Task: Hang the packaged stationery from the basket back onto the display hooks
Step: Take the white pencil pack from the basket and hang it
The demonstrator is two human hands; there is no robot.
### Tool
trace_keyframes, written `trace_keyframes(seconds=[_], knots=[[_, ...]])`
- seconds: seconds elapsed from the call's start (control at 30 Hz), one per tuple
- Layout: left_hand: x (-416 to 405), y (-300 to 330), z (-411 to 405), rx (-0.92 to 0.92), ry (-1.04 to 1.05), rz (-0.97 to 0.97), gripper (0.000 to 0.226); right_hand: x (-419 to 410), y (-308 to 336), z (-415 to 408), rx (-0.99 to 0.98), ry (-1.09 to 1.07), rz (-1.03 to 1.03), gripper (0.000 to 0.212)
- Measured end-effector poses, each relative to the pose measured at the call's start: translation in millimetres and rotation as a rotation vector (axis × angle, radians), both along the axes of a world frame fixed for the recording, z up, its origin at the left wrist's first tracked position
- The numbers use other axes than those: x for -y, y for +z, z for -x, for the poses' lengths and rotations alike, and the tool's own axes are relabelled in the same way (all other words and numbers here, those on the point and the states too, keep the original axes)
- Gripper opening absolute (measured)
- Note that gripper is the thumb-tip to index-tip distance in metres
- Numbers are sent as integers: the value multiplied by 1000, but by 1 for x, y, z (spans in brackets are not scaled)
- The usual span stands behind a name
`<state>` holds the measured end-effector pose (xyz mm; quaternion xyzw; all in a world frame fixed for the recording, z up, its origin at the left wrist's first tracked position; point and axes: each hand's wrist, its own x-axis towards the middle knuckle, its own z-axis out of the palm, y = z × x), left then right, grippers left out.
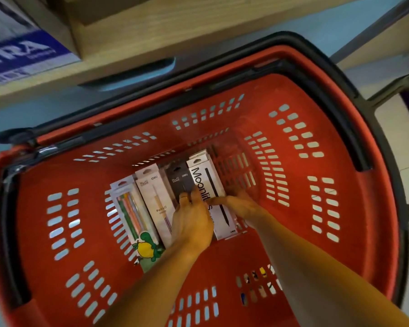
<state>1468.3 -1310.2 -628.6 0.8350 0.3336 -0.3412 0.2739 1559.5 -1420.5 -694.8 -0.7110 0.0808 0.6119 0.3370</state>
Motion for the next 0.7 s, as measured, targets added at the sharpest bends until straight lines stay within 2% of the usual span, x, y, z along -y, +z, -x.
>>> trace_keyframes(seconds=[0.1,0.2,0.23,0.37,0.47,0.57,0.6,0.63,0.7], knots=[[-6,-1,3,-33,9,-18,48,-9,-2,7,1,7,-3,61],[-17,-3,7,-40,43,13,43,-12,-16,15,25,-11,26,92],[-20,-4,9,-32,50,26,42,-12,-17,15,23,-4,30,93],[-24,-8,9,1,54,51,40,-13,-8,14,-5,-4,31,71],[-24,-2,5,23,142,118,42,-13,4,11,34,-50,12,78],[-28,29,7,60,261,207,52,-8,58,4,57,-121,-37,46],[-31,50,7,78,291,247,58,-7,83,2,59,-160,-48,42],[-33,75,8,100,322,296,66,-7,110,0,57,-192,-47,47],[-40,137,7,151,389,406,76,-9,180,-1,45,-237,-17,79]])
